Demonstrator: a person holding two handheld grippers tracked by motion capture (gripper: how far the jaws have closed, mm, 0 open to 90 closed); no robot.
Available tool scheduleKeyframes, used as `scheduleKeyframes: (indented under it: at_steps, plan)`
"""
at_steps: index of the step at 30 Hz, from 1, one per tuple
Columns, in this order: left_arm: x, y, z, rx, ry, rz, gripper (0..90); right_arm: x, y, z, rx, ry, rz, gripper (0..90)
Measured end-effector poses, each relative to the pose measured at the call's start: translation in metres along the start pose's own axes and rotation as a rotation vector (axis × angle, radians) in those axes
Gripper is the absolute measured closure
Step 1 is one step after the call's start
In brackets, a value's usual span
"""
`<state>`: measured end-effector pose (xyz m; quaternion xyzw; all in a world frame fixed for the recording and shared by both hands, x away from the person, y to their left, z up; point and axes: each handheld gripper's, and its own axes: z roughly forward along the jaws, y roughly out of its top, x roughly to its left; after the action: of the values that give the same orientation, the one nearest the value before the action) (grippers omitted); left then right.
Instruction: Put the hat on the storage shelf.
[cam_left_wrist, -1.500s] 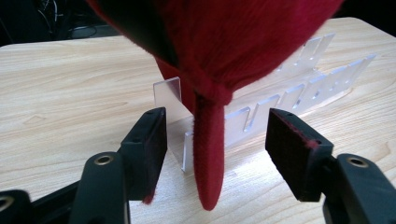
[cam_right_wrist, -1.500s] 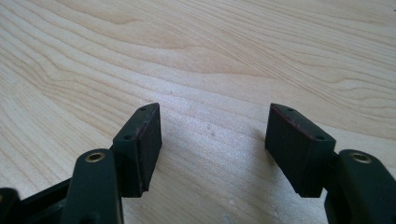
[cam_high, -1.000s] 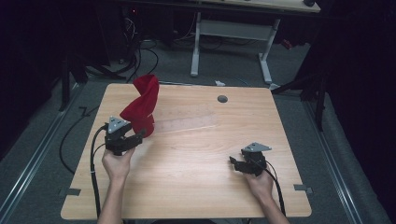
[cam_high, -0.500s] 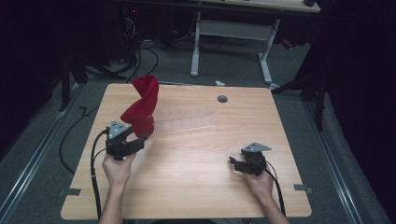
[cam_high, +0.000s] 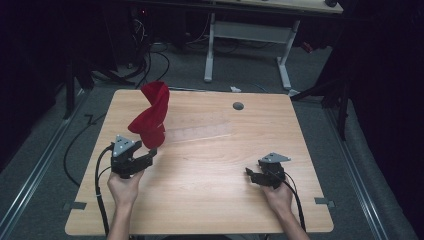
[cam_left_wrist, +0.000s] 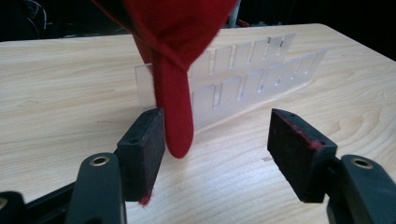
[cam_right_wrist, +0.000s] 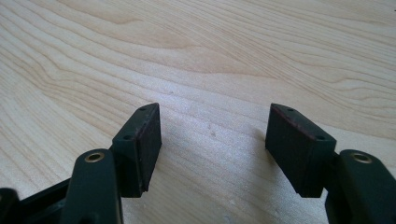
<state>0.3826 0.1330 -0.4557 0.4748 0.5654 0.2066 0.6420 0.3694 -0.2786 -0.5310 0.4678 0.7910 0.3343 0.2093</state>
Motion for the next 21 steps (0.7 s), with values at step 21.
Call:
scheduleKeyframes:
  at_steps: [21]
  plan:
    - [-0.03,-0.033,-0.005,0.057,-0.077,0.04,36.5,0.0,0.0,0.0,-0.001,0.0,0.0,36.2]
